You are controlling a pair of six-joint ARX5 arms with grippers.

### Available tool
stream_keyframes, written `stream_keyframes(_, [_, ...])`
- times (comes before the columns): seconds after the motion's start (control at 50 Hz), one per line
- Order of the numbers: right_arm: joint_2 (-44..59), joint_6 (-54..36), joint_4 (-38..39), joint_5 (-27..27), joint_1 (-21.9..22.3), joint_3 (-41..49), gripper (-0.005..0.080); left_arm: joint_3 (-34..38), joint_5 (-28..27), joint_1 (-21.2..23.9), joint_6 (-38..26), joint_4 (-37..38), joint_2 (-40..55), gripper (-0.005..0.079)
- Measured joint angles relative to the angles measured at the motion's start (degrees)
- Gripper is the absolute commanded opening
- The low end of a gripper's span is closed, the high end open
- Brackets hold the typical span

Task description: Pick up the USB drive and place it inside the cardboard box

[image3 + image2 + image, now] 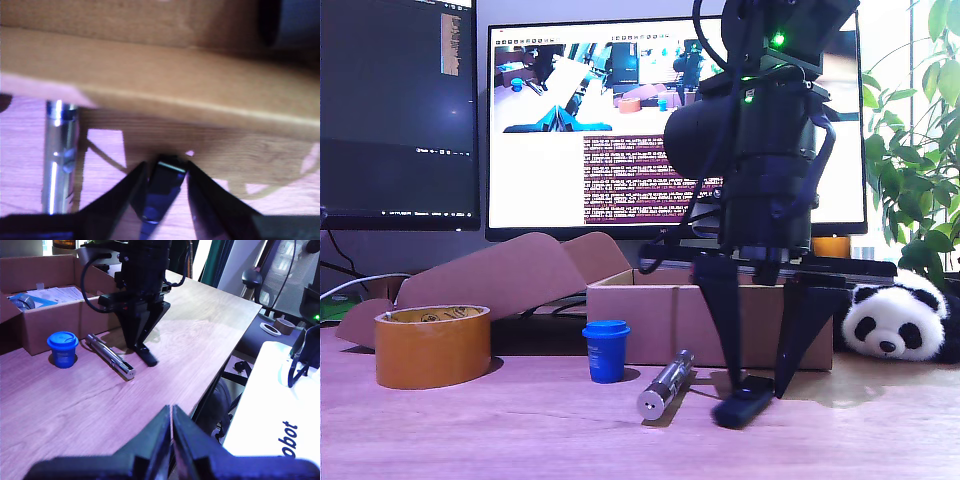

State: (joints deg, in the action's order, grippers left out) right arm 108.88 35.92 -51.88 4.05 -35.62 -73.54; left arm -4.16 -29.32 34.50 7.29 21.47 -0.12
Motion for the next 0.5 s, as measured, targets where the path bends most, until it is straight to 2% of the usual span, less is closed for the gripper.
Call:
stream_keyframes(0.24, [0.0, -1.5, 0.3, 0.0, 0.0, 0.0, 0.0018, 0.0, 0.5, 0.0, 0.0, 0.0, 0.0, -0.0019])
stream_keyframes(0.5, [0.0, -2.8, 1.3, 0.1, -0.1, 0.0, -0.001, 0.0, 0.5, 0.0, 0.0, 0.0, 0.0, -0.0019])
